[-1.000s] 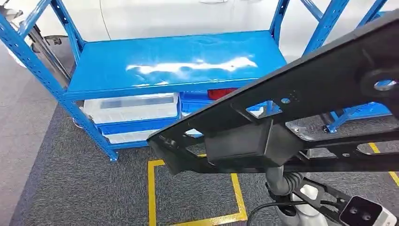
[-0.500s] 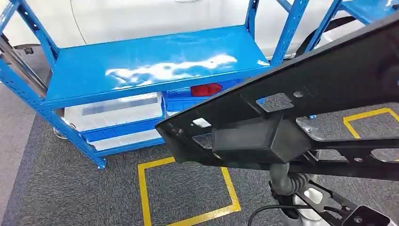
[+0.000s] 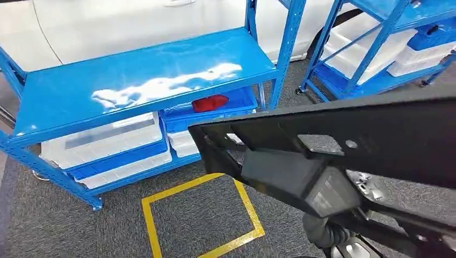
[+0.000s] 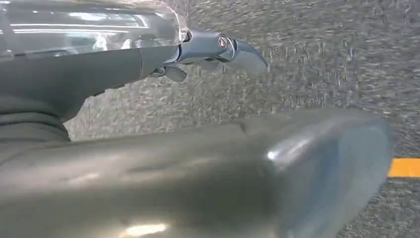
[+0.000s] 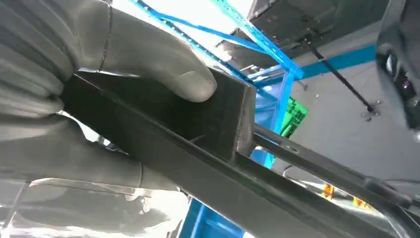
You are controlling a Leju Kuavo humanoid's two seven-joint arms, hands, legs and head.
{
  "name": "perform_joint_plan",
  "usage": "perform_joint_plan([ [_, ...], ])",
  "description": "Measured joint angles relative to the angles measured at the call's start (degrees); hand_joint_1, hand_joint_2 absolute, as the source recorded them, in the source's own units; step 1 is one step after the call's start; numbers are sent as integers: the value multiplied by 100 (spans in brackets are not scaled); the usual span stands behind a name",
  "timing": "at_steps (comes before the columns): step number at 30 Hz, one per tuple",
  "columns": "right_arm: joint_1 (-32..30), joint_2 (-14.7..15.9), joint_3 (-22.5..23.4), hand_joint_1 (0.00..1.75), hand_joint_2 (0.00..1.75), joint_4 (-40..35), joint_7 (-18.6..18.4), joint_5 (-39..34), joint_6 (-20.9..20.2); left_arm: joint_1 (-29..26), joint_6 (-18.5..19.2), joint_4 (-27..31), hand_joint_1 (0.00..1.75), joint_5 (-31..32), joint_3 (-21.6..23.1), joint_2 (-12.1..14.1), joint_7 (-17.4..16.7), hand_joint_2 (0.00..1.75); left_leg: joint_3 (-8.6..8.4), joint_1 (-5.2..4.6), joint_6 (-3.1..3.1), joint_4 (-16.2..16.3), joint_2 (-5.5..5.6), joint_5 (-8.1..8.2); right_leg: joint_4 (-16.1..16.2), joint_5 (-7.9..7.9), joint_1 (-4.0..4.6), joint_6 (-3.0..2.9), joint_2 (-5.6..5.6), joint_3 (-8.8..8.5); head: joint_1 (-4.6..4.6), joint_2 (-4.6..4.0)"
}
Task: Take the parts from the cabinet and place them on the table.
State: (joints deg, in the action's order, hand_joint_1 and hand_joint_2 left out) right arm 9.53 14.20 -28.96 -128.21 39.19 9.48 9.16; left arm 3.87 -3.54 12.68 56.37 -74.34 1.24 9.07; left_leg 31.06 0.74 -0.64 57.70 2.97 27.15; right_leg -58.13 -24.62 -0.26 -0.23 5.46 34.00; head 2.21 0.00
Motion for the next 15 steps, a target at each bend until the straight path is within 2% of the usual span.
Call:
perform_joint_plan([
  [2,0,92,-119,175,175,-26,0,55,141,13,4,0,0,24,11,0,-9,0,-13,-3,77,-14,-94,-30,21,36,-3,88,104,23,0,0],
  [3,9,155,-186,175,175,-39,0,70,236,27,-4,0,0,31,15,-7,-28,0,-17,48,133,-63,-182,-74,-22,9,-19,101,59,37,0,0],
  [4,50,199,-262,175,175,-42,0,33,300,37,-22,0,0,13,13,-6,-57,0,-12,38,163,-70,-222,-84,-189,-134,7,128,-195,115,-2,0],
  [5,114,228,-329,175,175,-37,0,7,319,29,-35,0,0,-2,13,-6,-79,0,3,32,181,-69,-285,-88,-567,-380,0,157,-365,302,0,0],
  [6,142,256,-383,175,175,-35,0,-20,326,9,-42,0,0,-2,13,-9,-92,0,13,20,183,-69,-349,-88,-1031,-613,-14,186,-445,515,0,0],
  [7,140,282,-424,175,175,-35,0,-33,330,-5,-46,0,0,-7,13,-7,-111,0,27,17,183,-66,-418,-88,-1531,-815,-23,211,-485,745,0,-2],
  [8,142,291,-455,175,175,-33,0,-35,333,-10,-57,0,0,-13,13,-6,-116,0,37,16,183,-61,-485,-88,-1797,-869,-35,227,-494,867,0,0],
  [9,149,306,-486,175,175,-33,0,-37,333,-7,-61,0,0,-17,13,-6,-116,0,37,16,181,-60,-543,-87,-1779,-794,-51,237,-504,848,0,0],
  [10,161,322,-516,175,175,-33,0,-48,328,-2,-61,0,0,-17,13,-9,-118,0,33,16,175,-57,-597,-83,-1494,-609,-58,239,-525,683,0,0],
  [11,177,330,-532,175,175,-33,0,-61,317,5,-66,0,0,-22,13,-13,-120,0,25,17,162,-54,-650,-74,-999,-370,-59,229,-574,406,0,0],
  [12,205,337,-536,175,175,-33,0,-72,302,9,-66,0,0,-24,13,-13,-120,0,10,16,147,-52,-692,-65,-416,-145,-52,203,-686,79,0,0],
  [13,236,346,-536,175,175,-28,0,-85,267,11,-52,0,0,-26,13,-22,-120,0,-10,6,126,-51,-743,-55,26,-155,-20,151,-934,-131,0,0],
  [14,249,348,-536,175,175,-15,0,-89,226,7,-33,0,0,-24,13,-31,-118,0,-6,-33,89,-43,-771,-41,36,-137,21,87,-943,-137,0,0],
  [15,250,348,-536,175,175,-15,0,-83,217,11,-4,0,0,2,13,-39,-109,0,-9,-26,46,-48,-803,-49,26,-128,37,51,-854,-111,0,0],
])
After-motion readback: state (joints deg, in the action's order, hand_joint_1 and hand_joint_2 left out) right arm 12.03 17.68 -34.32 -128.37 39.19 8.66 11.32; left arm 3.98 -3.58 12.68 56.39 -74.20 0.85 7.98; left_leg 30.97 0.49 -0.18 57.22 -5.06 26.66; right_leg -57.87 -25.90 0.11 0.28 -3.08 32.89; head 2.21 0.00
